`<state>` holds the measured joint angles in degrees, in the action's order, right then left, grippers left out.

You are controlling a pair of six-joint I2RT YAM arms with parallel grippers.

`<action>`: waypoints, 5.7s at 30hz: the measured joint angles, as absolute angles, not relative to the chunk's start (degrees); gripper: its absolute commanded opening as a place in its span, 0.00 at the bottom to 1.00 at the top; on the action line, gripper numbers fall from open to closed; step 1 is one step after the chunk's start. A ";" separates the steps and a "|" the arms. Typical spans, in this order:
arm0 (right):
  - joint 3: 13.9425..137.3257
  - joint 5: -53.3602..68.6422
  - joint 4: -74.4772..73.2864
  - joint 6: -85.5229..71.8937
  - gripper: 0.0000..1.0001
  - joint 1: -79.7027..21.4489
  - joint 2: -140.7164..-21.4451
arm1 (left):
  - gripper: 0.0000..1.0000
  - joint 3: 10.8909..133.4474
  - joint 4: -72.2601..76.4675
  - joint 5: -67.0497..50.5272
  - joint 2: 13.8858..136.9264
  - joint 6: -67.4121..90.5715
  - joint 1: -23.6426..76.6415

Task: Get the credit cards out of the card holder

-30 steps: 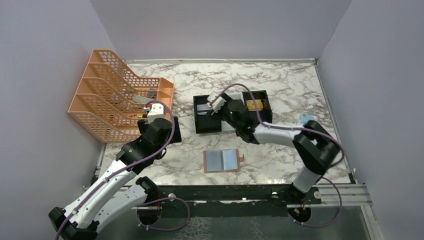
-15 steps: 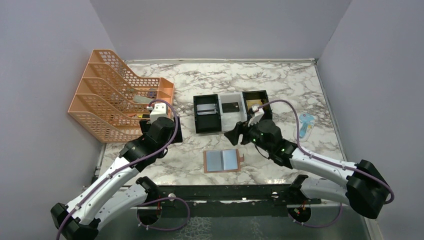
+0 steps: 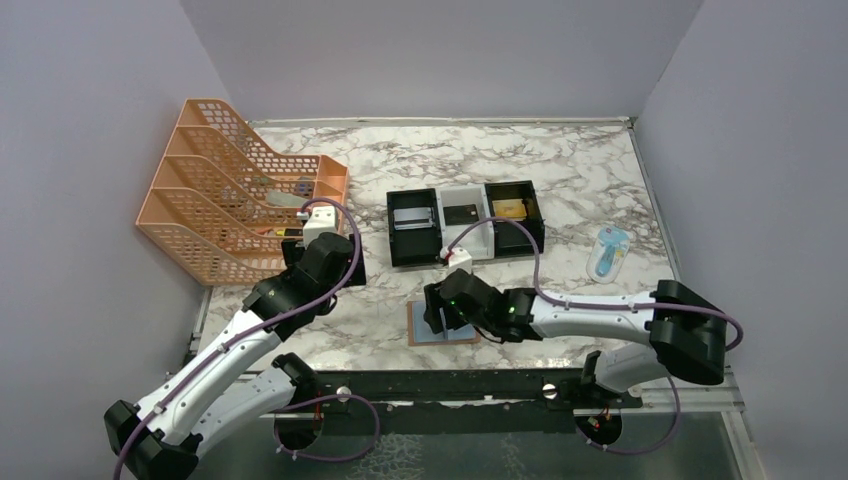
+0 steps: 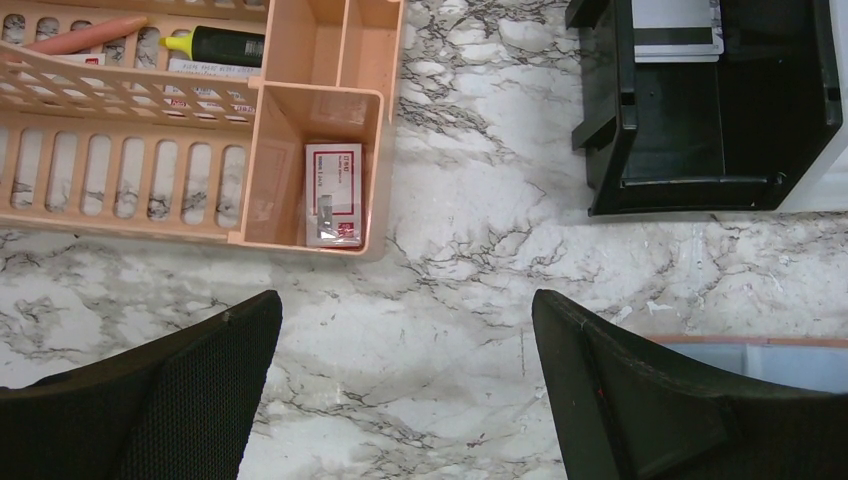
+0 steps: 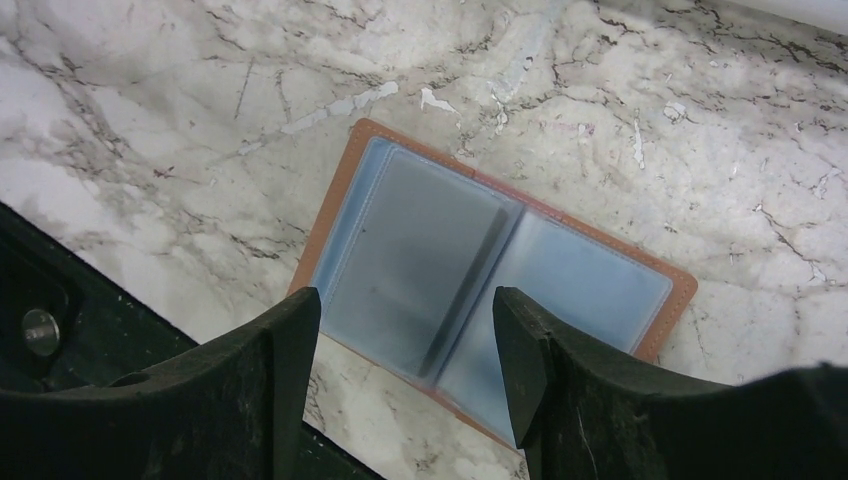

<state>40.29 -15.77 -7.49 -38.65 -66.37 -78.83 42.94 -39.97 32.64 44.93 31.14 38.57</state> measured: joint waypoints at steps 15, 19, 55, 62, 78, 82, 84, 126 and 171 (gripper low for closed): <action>50.81 -23.09 -17.26 -43.31 0.61 -70.35 -92.47 | 0.99 42.94 -40.01 32.71 42.33 31.16 38.57; 53.21 -23.86 -18.57 -43.31 0.62 -70.35 -94.11 | 0.99 42.94 -40.01 32.71 42.54 31.14 38.57; 47.24 -21.93 -10.76 -45.15 0.16 -68.53 -93.03 | 0.99 42.57 -39.18 27.09 42.15 31.11 38.37; 40.99 -13.37 -2.74 -45.43 0.15 -63.44 -89.10 | 0.99 35.64 -30.52 11.33 40.40 34.04 38.37; 27.11 -1.10 17.80 -52.53 0.18 -56.03 -85.69 | 0.95 19.51 1.02 -7.60 46.76 47.75 47.29; 25.34 -0.54 20.91 -53.84 0.18 -55.75 -85.60 | 0.91 18.83 5.82 -6.90 49.19 49.56 51.03; 24.62 -0.49 21.82 -54.26 0.18 -55.70 -85.38 | 0.89 18.59 7.92 -6.68 50.59 50.15 52.25; 21.12 6.68 26.02 -57.04 0.31 -52.77 -84.40 | 0.72 13.98 25.74 -5.10 67.13 56.34 54.92; 15.53 -26.13 -10.66 -62.15 0.39 -52.05 -38.26 | 0.66 22.48 38.59 -12.56 83.70 56.42 58.24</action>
<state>15.53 -26.13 -10.66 -62.15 -52.05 -38.26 22.48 38.59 -12.56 83.70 56.42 58.24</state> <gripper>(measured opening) 0.384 0.640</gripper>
